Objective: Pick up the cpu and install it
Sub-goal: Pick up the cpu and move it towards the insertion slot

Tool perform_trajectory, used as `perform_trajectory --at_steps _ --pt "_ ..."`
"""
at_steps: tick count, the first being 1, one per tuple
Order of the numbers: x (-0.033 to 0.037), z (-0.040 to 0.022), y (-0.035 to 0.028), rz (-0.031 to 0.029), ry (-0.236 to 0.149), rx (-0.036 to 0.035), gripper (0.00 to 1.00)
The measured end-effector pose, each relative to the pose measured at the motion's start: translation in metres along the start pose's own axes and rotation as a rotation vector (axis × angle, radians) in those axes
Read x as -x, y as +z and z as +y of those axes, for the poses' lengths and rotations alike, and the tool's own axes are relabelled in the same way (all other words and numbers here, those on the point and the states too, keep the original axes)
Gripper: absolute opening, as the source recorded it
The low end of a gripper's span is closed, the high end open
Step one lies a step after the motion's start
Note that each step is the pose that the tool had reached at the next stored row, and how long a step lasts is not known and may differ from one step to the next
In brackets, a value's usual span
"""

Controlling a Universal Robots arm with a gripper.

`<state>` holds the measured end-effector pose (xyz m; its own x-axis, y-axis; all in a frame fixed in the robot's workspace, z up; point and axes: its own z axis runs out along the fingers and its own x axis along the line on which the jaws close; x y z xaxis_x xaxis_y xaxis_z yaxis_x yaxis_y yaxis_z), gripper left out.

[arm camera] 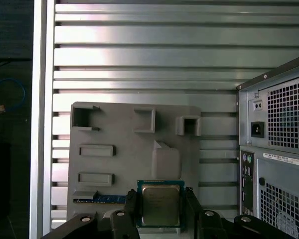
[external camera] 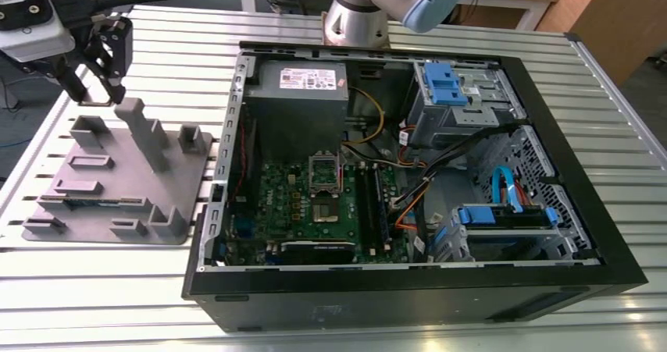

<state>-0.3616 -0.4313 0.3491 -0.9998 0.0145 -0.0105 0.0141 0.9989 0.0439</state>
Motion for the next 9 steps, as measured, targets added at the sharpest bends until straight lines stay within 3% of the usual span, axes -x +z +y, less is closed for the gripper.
perform_trajectory --at_steps 9 --pt "0.0001 0.0002 -0.0048 -0.0002 0.000 0.0002 0.47"
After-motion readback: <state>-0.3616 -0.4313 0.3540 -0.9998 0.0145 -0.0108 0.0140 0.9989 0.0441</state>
